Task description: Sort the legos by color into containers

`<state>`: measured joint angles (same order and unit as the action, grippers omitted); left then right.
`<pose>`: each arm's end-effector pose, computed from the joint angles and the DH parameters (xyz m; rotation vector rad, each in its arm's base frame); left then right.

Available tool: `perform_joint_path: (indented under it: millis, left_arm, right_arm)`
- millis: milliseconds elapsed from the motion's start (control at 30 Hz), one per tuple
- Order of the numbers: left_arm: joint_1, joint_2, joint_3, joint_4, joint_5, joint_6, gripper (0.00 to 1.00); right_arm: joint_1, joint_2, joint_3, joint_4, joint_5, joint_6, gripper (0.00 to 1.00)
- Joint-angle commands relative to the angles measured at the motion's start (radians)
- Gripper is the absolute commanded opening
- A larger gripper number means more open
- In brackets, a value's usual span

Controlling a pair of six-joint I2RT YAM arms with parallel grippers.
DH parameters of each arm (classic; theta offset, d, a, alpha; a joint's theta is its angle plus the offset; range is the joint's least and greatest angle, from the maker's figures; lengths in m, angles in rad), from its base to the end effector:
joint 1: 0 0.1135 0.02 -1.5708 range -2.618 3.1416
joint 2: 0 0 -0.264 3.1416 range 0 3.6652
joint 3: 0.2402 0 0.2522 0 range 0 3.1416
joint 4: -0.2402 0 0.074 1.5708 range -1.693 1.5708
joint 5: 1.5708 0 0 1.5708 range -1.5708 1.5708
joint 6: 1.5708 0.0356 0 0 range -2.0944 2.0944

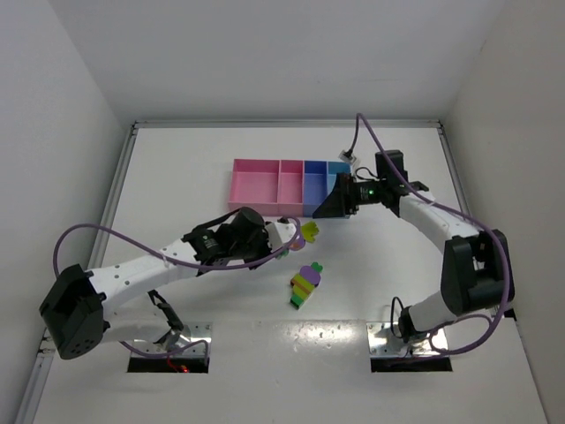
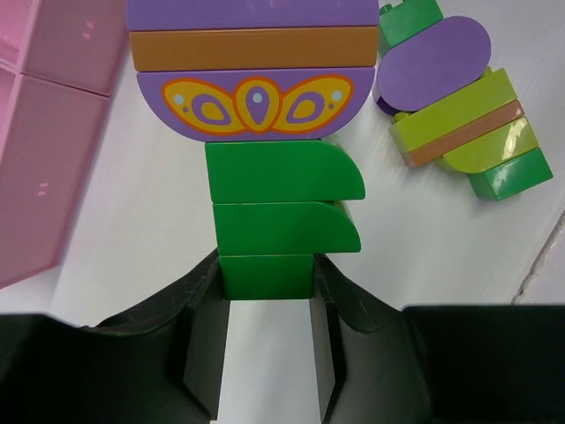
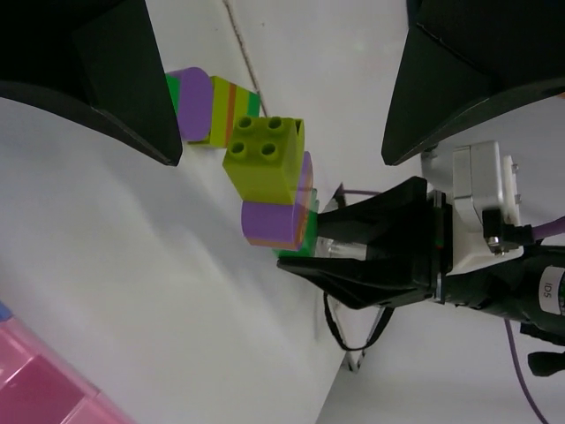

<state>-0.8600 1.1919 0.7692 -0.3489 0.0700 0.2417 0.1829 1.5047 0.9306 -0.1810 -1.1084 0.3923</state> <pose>0.1605 -0.1902 0.2366 1.2718 2.0034 -0.3840 0.2954 0.0870 0.2327 -0.3548 2.2475 1.5739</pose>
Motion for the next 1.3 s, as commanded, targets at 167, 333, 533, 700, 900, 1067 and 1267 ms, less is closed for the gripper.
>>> perform_joint_path:
  millis: [167, 333, 533, 700, 900, 1067, 1267]
  left_arm:
    - [-0.048, 0.005, 0.061, 0.068, -0.062, -0.035, 0.08]
    - [-0.066, 0.005, 0.07, 0.077, -0.072, -0.044, 0.08]
    - [-0.066, 0.014, 0.041, 0.087, -0.122, -0.044, 0.08]
    - [-0.066, -0.017, -0.007, 0.087, -0.144, -0.035, 0.08]
    - [-0.045, -0.074, -0.06, -0.022, -0.089, 0.025, 0.06]
    - [-0.033, -0.074, -0.061, -0.125, -0.033, 0.083, 0.06]
    - [-0.02, 0.101, -0.015, -0.159, 0.033, 0.084, 0.1]
  right_arm:
    - [0.047, 0.104, 0.031, -0.009, -0.076, -0.033, 0.91]
    - [0.047, 0.124, 0.04, -0.009, -0.085, -0.033, 0.69]
    - [0.058, 0.124, 0.04, -0.009, -0.139, -0.033, 0.21]
    - [0.037, 0.091, 0.03, -0.101, -0.139, -0.085, 0.0]
    - [-0.02, 0.092, 0.089, -0.448, -0.098, -0.393, 0.0]
    - [-0.059, 0.117, 0.12, -0.591, -0.024, -0.55, 0.0]
    - [-0.071, 0.117, 0.149, -0.6, 0.045, -0.59, 0.0]
